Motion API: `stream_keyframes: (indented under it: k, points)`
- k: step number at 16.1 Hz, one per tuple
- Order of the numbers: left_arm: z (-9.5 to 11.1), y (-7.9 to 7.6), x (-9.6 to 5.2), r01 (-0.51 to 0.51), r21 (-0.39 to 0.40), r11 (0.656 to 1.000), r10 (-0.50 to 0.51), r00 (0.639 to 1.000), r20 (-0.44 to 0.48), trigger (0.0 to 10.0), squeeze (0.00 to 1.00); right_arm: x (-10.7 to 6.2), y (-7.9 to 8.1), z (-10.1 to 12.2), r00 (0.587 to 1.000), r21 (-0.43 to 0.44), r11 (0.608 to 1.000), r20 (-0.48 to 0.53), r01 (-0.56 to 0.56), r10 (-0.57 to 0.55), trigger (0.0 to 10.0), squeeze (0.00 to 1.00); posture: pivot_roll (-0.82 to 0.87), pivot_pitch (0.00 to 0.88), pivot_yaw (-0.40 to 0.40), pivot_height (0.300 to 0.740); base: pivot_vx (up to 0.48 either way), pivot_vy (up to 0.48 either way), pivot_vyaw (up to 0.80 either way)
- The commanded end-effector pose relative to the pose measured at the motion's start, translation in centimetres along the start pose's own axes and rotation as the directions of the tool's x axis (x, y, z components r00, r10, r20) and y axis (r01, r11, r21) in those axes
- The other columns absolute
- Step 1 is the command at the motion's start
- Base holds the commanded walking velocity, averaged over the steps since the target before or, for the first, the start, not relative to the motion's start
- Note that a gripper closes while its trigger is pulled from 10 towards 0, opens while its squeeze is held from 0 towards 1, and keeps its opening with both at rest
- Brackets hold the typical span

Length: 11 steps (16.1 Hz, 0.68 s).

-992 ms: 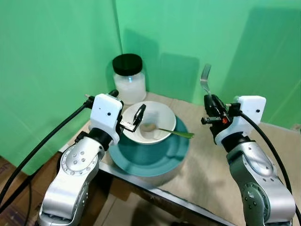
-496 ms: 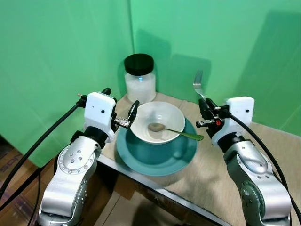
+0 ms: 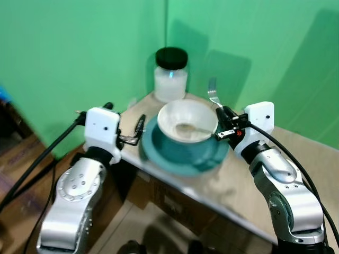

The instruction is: Setting the table

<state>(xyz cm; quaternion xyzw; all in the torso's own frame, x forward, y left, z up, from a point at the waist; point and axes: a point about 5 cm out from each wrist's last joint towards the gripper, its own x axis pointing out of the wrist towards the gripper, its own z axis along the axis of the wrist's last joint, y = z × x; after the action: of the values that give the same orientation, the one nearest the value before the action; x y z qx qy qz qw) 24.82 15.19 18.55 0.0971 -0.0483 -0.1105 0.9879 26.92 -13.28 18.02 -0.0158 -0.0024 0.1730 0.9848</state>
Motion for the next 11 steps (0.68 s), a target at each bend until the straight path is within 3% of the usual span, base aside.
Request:
stream_keyframes:
  k: [1,6,10,11]
  points:
    - [0.4,0.0,-0.2,-0.006,0.004,1.0,0.006,1.0,0.017,10.0,0.03,0.1,-0.3,0.3,1.0,-0.017,1.0,0.012,-0.01,0.01,10.0,0.0,0.03,0.015,-0.025,0.74,-0.304,0.0,0.0]
    - [0.0,0.0,0.1,0.028,0.003,1.0,-0.028,1.0,0.004,10.0,0.03,-0.8,-1.1,-1.0,1.0,-0.049,0.999,-0.006,0.008,-0.008,10.0,0.0,0.01,0.02,0.014,0.74,-0.277,0.0,0.0]
    - [-0.7,0.0,0.0,0.038,-0.016,0.999,-0.038,0.999,-0.012,10.0,0.03,-1.5,-1.6,-1.6,0.999,-0.04,0.999,-0.021,0.023,-0.024,10.0,0.0,0.0,0.018,0.017,0.74,0.0,0.0,0.0]
    - [-0.8,0.0,0.0,0.039,-0.018,0.999,-0.039,0.999,-0.014,10.0,0.03,-1.6,-1.7,-1.8,0.999,-0.023,0.999,-0.028,0.039,-0.04,10.0,0.0,0.01,0.016,0.012,0.74,0.0,0.0,-0.8]
